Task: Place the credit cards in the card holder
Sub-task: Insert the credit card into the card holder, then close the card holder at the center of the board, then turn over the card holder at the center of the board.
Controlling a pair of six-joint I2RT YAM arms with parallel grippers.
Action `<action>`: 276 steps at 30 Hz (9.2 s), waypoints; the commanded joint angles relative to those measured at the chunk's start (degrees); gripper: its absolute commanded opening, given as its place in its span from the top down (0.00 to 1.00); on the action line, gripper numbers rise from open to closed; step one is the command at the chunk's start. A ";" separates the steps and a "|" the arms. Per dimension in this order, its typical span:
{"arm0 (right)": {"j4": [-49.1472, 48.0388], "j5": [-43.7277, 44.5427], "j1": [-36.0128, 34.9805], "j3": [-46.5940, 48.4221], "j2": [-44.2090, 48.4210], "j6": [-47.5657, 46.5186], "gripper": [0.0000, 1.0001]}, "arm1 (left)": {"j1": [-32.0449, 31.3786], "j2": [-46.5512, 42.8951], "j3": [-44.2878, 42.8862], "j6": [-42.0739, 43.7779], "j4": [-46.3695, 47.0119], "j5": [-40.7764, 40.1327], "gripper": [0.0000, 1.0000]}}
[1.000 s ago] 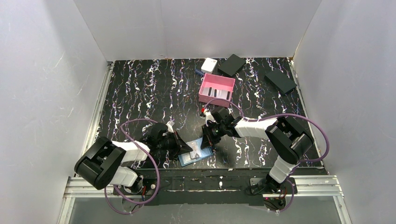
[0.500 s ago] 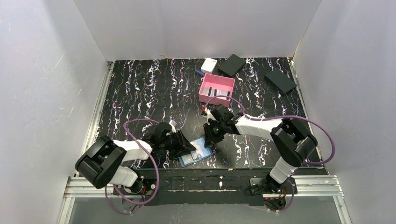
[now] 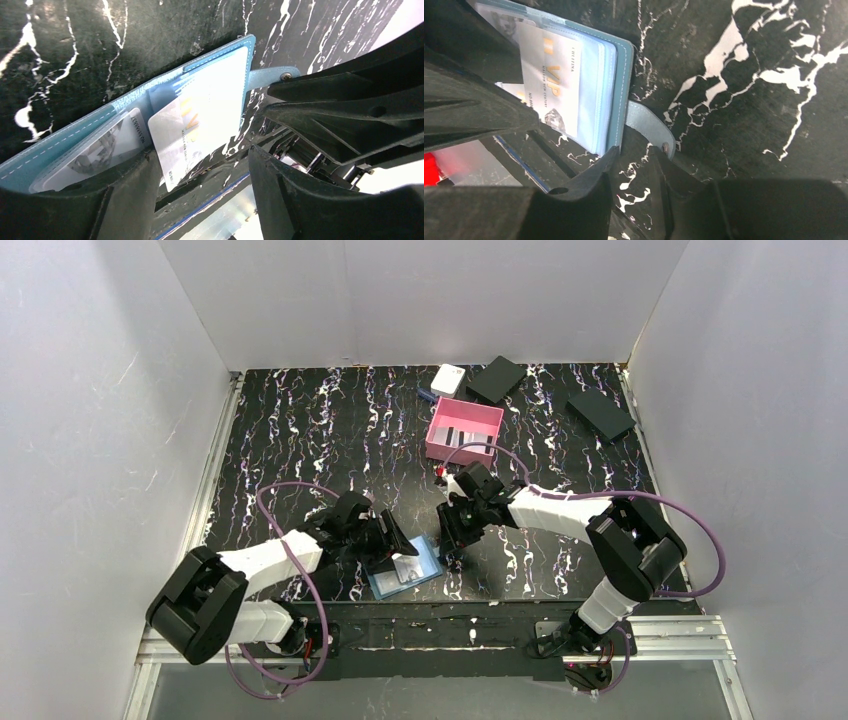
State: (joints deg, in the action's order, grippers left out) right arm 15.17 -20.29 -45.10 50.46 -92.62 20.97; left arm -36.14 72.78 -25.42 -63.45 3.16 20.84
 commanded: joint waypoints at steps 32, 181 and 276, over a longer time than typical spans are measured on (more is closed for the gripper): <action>-17.35 -9.05 0.05 -6.61 -3.48 8.94 0.75 | -7.69 10.12 -18.69 -2.52 -24.02 -13.27 0.22; 16.04 10.15 0.57 17.23 3.03 0.58 0.99 | -13.21 -36.32 -14.21 6.73 -40.42 -25.14 0.02; -4.97 47.26 -28.89 6.83 -10.31 -7.61 0.60 | -12.74 -49.76 -6.64 -1.84 -51.33 -31.74 0.37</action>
State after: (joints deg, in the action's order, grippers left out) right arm 9.31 28.99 -74.48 60.14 -102.87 10.57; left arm -49.19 24.25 -31.00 -64.75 -45.77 -8.86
